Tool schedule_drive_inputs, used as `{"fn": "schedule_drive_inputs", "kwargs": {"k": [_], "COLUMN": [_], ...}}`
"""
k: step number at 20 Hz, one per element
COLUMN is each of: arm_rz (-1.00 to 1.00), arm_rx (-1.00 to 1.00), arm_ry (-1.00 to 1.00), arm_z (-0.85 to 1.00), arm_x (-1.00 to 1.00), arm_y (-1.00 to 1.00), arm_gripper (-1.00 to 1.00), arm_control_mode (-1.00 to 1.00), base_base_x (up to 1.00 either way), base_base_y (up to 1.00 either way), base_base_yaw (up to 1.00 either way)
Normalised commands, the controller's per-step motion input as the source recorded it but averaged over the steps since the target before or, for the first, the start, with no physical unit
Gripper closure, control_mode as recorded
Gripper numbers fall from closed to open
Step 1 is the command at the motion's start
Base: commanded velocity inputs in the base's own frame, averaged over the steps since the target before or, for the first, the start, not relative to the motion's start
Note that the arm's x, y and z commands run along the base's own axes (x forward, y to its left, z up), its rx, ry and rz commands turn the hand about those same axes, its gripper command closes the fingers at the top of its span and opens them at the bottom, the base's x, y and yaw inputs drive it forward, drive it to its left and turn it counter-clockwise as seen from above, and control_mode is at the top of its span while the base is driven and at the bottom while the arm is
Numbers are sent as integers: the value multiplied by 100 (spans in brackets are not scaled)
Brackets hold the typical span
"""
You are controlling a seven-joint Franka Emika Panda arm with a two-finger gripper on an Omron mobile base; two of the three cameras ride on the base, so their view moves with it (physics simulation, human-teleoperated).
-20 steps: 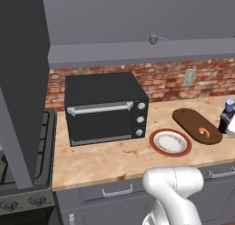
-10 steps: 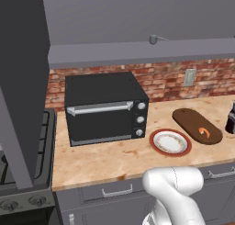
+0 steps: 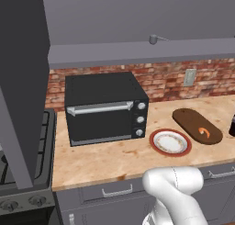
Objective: Pick the shrimp from the plate and place it on the cutting board. Then pick the condiment bottle from the cabinet and place it next to the cutting board.
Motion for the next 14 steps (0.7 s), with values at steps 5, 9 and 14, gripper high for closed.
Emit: {"fn": "schedule_drive_inputs", "kwargs": {"k": [5,9,14], "arm_rz": [0,0,0], "arm_rx": [0,0,0], "arm_ry": [0,0,0], "arm_z": [-31,-19,-9], "arm_x": [0,0,6], "arm_y": [-14,-14,-17], "arm_gripper": [100,100,100], "arm_control_mode": [-100,-100,-100], "base_base_x": [0,0,0], "base_base_y": [0,0,0], "base_base_yaw": [0,0,0]}}
